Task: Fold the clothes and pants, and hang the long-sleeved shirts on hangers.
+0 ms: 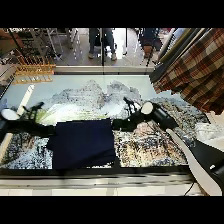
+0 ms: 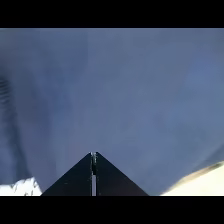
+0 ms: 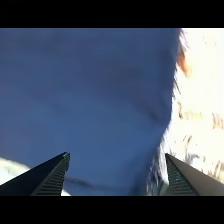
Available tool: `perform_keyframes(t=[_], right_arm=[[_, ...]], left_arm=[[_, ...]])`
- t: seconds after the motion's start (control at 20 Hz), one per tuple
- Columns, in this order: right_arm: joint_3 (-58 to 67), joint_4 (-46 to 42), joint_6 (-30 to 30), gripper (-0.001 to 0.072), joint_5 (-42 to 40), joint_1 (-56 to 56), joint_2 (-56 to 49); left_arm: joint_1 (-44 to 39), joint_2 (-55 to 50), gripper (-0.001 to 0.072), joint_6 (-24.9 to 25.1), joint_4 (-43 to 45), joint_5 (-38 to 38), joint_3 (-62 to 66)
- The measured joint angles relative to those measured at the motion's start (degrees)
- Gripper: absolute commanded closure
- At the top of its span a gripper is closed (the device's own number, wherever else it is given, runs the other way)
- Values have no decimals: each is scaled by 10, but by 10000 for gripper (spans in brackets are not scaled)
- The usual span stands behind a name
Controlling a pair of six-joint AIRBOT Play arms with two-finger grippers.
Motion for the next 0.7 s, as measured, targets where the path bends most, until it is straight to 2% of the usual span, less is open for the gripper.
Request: perform_keyframes(t=[0.3,0.55,0.6,0.65,0.7], right_arm=[[-82,127,-89,10,-33,-46,-55],[-87,264,-173,14,-22,-16,-129],[-80,289,-184,91,-18,-4,-144],[-68,309,-194,262,-18,11,-161],[-53,321,-202,494,-21,26,-178]], left_arm=[[-24,-95,698,-30,56,40,-1],[-26,-120,698,-35,66,54,0],[-26,-122,699,-35,67,56,0],[-26,-123,699,-35,69,57,0],[-26,-124,699,-36,69,57,0]])
